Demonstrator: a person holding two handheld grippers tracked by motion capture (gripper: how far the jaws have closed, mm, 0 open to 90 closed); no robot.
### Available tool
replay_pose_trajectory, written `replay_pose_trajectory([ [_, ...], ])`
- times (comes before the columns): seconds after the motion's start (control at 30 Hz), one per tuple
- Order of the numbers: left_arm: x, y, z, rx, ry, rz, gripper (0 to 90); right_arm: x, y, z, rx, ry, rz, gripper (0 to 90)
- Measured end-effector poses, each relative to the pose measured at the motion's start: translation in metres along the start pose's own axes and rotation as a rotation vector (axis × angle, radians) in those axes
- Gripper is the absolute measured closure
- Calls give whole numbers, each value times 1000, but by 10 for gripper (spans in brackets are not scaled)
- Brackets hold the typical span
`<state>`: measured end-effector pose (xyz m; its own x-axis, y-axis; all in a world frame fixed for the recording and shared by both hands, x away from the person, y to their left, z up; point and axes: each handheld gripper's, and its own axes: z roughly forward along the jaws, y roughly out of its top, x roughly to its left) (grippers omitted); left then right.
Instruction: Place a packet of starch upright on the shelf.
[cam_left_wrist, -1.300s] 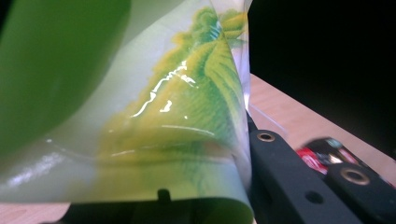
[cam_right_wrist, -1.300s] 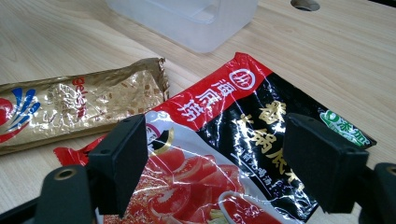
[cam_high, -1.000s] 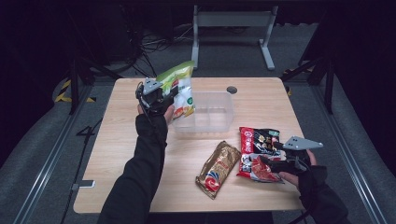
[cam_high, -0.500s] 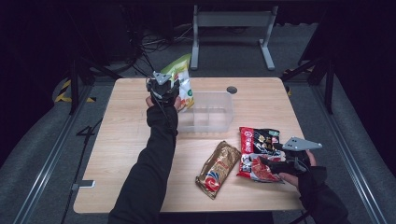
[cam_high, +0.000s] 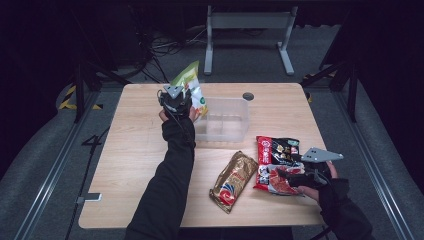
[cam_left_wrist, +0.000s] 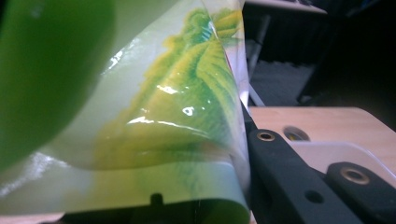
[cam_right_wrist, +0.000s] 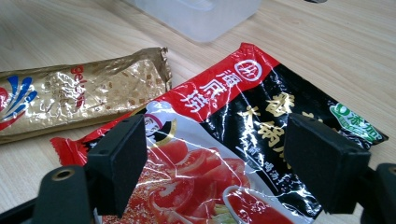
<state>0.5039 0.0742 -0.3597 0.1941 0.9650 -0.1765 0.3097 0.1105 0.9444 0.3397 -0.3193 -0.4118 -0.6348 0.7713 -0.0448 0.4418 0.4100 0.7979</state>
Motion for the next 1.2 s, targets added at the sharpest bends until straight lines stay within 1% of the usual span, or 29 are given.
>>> replay_pose_trajectory([
  [0.03, -1, 1, 0, 4, 23, 13, 850, 1, 0, 0, 2, -2, -3, 223],
  [0.07, -1, 1, 1, 6, 21, 19, 850, 1, 0, 1, 3, 2, -7, 223],
  [0.13, -1, -2, 2, -4, 19, 13, 850, 2, 1, 2, 5, 5, -7, 223],
  [0.2, -2, -7, 7, 8, 26, 14, 849, 2, 1, 3, 7, 8, -10, 224],
  [0.27, -2, -13, 10, 13, 14, 4, 849, 2, 0, 2, 6, 8, -11, 223],
  [0.33, -5, -16, 11, 10, -6, 4, 847, 2, 0, 2, 5, 8, -10, 223],
  [0.37, -6, -18, 12, 20, -41, 9, 844, 2, 0, 2, 4, 7, -11, 224],
  [0.43, -8, -20, 13, 44, -68, 10, 831, 1, 0, 2, 4, 9, -9, 224],
  [0.47, -8, -22, 14, 42, -79, 0, 826, 1, 0, 2, 6, 9, -9, 225],
  [0.5, -6, -24, 15, 60, -105, -4, 816, 1, 0, 2, 8, 7, -10, 226],
  [0.53, -5, -25, 15, 66, -116, -2, 809, 2, 0, 2, 7, 10, -13, 226],
  [0.6, -3, -26, 15, 74, -158, 3, 776, 3, 0, 2, 9, 11, -18, 228],
  [0.63, -1, -25, 15, 93, -199, 1, 734, 3, 0, 2, 9, 12, -19, 228],
  [0.67, 1, -23, 15, 106, -222, 12, 669, 3, 0, 2, 8, 14, -16, 228],
  [0.73, 5, -18, 12, 134, -279, 43, 586, 3, 0, 2, 11, 14, -16, 228],
  [0.77, 7, -15, 8, 136, -282, 72, 562, 3, 0, 2, 11, 15, -15, 228],
  [0.8, 9, -13, 6, 141, -284, 90, 547, 3, -1, 3, 14, 18, -15, 228],
  [0.83, 13, -11, 3, 152, -320, 89, 521, 3, -1, 3, 15, 18, -17, 228],
  [0.87, 17, -11, 0, 159, -344, 81, 495, 3, -1, 3, 17, 18, -17, 229],
  [0.9, 20, -10, -4, 173, -360, 91, 492, 3, -1, 3, 16, 21, -15, 230],
  [0.93, 24, -11, -8, 174, -383, 101, 475, 3, -1, 3, 15, 25, -13, 230],
  [0.97, 27, -12, -12, 185, -414, 107, 464, 3, -1, 3, 15, 27, -12, 231],
  [1.0, 30, -13, -15, 201, -430, 125, 460, 3, -1, 3, 16, 27, -13, 233],
  [1.03, 32, -15, -20, 205, -440, 147, 459, 3, -1, 3, 18, 28, -13, 233],
  [1.07, 35, -18, -25, 210, -467, 172, 456, 3, -1, 3, 18, 30, -11, 234],
  [1.1, 37, -21, -29, 218, -465, 201, 448, 4, -1, 3, 19, 32, -14, 235],
  [1.13, 37, -21, -29, 218, -465, 201, 452, 4, -1, 3, 21, 34, -16, 236],
  [1.17, 39, -23, -33, 219, -471, 216, 452, 4, -1, 3, 21, 34, -16, 236],
  [1.2, 43, -27, -36, 235, -509, 223, 486, 5, -1, 4, 25, 33, -17, 236],
])
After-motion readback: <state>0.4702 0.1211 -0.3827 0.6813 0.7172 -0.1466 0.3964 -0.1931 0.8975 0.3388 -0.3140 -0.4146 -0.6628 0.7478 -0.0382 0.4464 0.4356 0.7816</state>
